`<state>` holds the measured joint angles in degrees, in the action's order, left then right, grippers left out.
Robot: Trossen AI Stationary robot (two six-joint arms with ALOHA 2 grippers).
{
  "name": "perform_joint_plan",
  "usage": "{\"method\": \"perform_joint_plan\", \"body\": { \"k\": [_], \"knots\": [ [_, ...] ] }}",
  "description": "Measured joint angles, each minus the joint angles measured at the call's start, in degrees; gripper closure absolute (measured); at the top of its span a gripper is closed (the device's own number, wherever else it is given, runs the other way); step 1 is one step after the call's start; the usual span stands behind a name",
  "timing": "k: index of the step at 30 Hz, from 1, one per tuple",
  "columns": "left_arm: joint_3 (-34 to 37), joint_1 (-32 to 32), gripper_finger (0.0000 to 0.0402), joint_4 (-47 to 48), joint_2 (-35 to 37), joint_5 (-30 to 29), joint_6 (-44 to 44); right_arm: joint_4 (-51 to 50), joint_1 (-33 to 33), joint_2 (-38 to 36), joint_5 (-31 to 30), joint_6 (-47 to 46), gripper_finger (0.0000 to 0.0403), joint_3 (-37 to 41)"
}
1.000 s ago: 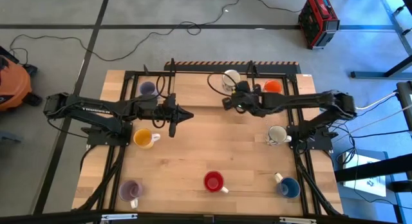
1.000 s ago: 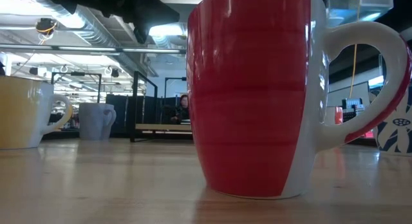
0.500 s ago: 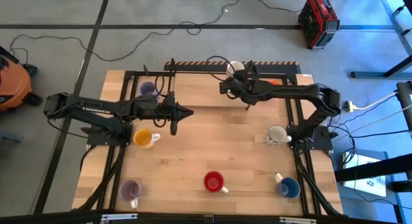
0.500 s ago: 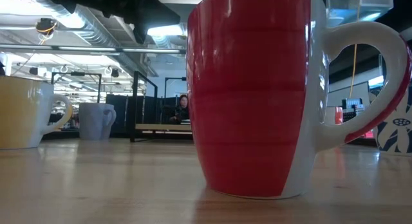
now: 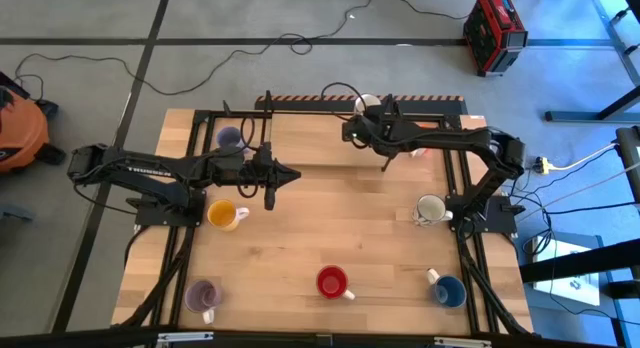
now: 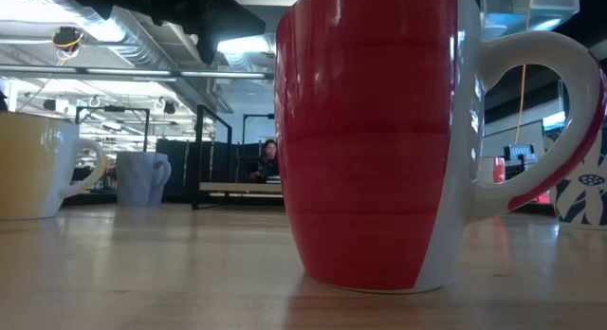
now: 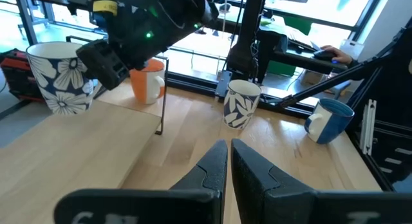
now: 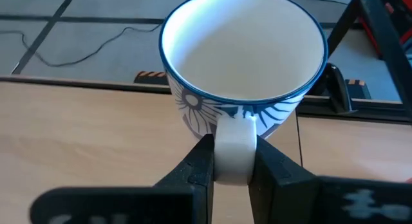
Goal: Place coffee mugs
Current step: Put the top blue patterned mug on the shelf
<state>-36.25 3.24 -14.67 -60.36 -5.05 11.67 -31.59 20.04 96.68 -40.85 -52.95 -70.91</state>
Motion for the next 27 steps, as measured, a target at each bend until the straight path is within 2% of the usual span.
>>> {"method": "perform_joint_plan", "body": {
  "k": [4, 12, 16, 21, 27],
  "knots": [
    [0.0, -0.01, 0.0385, -0.01, 0.0, -0.01, -0.27, -0.71, -1.36, 0.23, -1.59, 1.18, 0.0359, -0.84],
    [0.0, 0.0, 0.0385, -0.09, -0.02, -0.01, -0.28, 1.28, -1.99, 2.12, -2.74, 9.42, 0.0359, -9.17],
    [0.0, 0.01, 0.0385, -0.04, 0.54, -0.02, -0.82, 1.86, -3.66, 3.71, 0.52, 14.74, 0.0359, -12.72],
    [-0.04, -0.01, 0.0385, 0.27, 2.77, -0.37, -1.87, 1.99, -6.19, 3.82, 3.51, 18.82, 0.0359, -12.66],
    [-0.07, 0.01, 0.0385, 2.78, 6.23, -2.31, -4.66, 8.37, -7.79, 3.78, 10.52, 21.97, 0.0359, -7.48]
  ]
}}
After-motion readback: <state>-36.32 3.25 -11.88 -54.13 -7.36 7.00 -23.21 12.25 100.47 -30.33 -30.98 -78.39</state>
